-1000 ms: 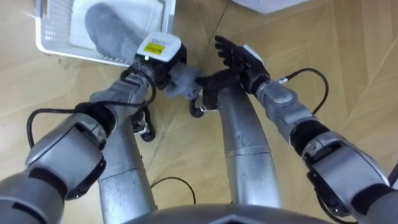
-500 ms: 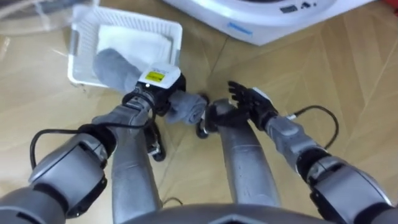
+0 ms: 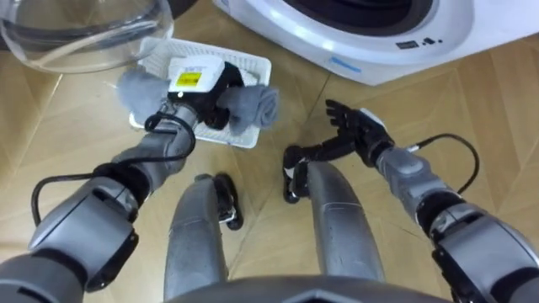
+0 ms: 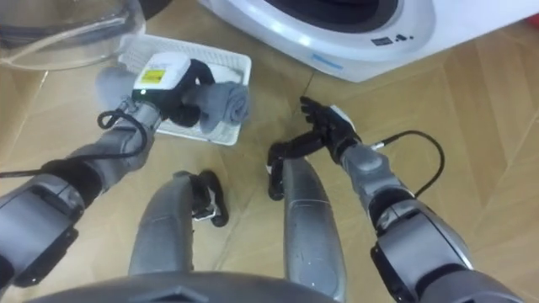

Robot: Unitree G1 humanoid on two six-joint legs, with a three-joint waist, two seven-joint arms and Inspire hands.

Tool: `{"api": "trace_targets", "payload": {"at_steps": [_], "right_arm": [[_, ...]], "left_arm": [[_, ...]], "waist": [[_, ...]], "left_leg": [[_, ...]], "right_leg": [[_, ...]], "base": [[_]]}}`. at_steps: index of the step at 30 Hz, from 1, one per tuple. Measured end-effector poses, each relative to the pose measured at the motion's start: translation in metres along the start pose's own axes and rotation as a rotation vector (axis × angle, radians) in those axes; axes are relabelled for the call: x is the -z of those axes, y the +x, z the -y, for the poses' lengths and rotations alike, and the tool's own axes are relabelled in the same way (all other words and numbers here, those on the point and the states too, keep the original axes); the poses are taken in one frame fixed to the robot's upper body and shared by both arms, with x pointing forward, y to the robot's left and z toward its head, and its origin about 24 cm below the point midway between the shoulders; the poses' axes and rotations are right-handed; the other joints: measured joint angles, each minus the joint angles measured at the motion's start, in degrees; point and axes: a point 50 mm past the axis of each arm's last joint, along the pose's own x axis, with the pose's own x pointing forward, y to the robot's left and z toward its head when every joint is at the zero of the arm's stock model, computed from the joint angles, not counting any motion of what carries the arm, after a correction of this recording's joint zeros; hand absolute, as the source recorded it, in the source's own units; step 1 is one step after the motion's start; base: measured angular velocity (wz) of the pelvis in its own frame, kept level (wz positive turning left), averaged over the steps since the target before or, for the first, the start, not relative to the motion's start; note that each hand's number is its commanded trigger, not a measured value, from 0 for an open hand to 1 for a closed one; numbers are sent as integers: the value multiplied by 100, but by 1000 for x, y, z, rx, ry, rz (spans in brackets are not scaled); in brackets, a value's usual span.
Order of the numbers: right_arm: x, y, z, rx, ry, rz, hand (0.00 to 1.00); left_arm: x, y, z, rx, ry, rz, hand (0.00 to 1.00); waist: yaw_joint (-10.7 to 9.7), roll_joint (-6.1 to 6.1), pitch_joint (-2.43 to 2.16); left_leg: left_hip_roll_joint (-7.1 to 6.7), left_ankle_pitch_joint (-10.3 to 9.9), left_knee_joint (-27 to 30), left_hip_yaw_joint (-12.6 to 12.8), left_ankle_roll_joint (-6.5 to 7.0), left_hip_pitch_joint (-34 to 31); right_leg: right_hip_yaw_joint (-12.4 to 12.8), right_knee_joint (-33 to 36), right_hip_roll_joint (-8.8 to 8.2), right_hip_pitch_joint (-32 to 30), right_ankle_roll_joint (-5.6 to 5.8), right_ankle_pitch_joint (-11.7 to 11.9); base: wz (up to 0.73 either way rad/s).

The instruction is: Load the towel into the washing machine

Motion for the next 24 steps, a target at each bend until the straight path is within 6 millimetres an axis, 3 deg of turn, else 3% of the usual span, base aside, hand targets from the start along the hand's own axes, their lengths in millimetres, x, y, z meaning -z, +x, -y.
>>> {"api": "trace_targets", "payload": {"at_steps": [4, 9, 12, 18, 24], "right_arm": [[-2, 1, -3, -7, -2, 5, 0], [-6, 5, -17, -39, -8, 21, 0], [-6, 5, -18, -51, -15, 20, 0], [1, 3, -20, -48, 4, 5, 0], [-2, 3, -20, -34, 70, 33, 0]], "left_arm": [[-15, 3, 4, 13, -298, -34, 100], [-31, -2, 19, 177, -783, -58, 100], [-43, -4, 25, 282, -976, -16, 100], [-46, -8, 32, 401, -1231, 10, 100], [-53, -6, 26, 435, -1395, 45, 100]], "waist": [[58, -4, -1], [47, -29, -14], [39, -67, -39], [14, -219, -134], [47, -254, -172]], "left_leg": [[-23, 29, -38, 43, 32, 28], [-21, 31, -87, 21, 30, 65], [-16, 38, -90, 12, 30, 48], [8, 43, -83, -89, 23, 136], [-1, 49, -87, -182, 33, 188]], "right_leg": [[-5, -72, -43, 32, 11, -2], [-77, -114, -64, 92, 12, -1], [-99, -139, -67, 95, 12, -1], [-224, -253, -48, 293, 14, -1], [-291, -357, -31, 438, 52, 53]], "base": [[4], [4], [3], [4], [5]]}}
